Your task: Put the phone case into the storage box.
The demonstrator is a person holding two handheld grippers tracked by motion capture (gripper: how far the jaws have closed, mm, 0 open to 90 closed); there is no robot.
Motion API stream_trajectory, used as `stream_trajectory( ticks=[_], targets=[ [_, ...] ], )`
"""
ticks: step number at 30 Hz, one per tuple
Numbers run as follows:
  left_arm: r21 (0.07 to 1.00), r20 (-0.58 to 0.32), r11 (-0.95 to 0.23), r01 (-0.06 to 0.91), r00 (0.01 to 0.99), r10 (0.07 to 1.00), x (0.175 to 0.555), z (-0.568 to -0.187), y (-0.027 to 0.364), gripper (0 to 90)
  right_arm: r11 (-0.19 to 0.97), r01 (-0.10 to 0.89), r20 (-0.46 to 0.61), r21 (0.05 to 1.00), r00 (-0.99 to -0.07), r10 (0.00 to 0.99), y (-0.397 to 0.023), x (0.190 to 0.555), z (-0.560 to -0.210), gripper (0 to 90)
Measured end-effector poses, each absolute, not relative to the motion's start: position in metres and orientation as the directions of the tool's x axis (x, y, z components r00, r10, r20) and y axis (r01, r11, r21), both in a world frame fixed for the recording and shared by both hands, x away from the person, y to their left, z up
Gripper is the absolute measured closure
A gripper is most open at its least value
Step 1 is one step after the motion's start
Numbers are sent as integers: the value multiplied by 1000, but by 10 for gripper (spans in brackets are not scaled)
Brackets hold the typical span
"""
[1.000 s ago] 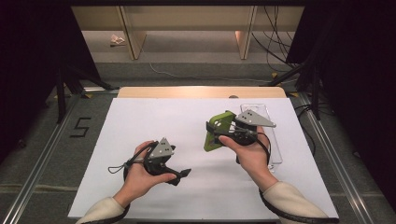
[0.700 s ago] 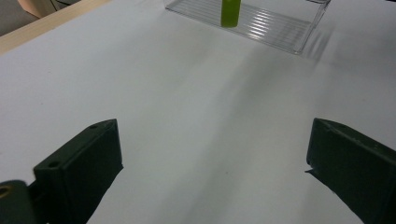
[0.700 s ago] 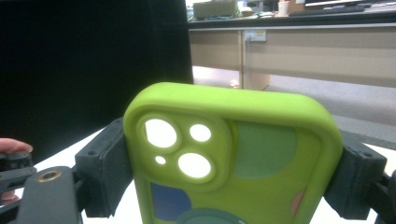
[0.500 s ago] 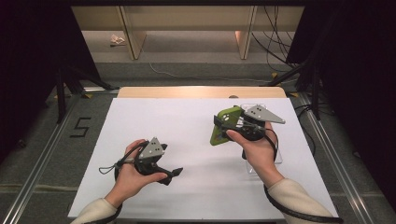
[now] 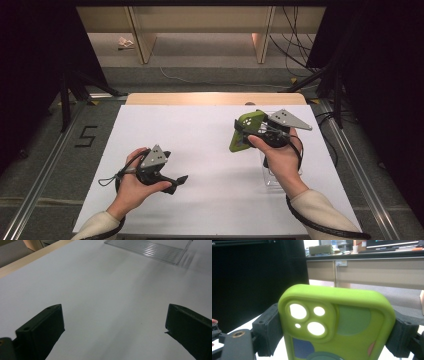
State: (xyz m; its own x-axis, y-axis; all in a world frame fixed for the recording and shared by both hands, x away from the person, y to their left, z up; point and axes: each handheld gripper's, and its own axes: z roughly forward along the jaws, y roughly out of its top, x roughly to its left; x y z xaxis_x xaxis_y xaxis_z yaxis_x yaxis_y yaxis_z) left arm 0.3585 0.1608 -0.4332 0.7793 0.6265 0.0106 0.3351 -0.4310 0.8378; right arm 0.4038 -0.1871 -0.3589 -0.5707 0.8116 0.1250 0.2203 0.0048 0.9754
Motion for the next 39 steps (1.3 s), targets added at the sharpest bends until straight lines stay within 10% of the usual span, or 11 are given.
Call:
stream_trajectory(
  ticks=[39],
  targets=[
    [838,9,-416,353,754,657,362,-435,168,22,-24,200,122,979,-489,864,-220,414,-347,173]
  ],
)
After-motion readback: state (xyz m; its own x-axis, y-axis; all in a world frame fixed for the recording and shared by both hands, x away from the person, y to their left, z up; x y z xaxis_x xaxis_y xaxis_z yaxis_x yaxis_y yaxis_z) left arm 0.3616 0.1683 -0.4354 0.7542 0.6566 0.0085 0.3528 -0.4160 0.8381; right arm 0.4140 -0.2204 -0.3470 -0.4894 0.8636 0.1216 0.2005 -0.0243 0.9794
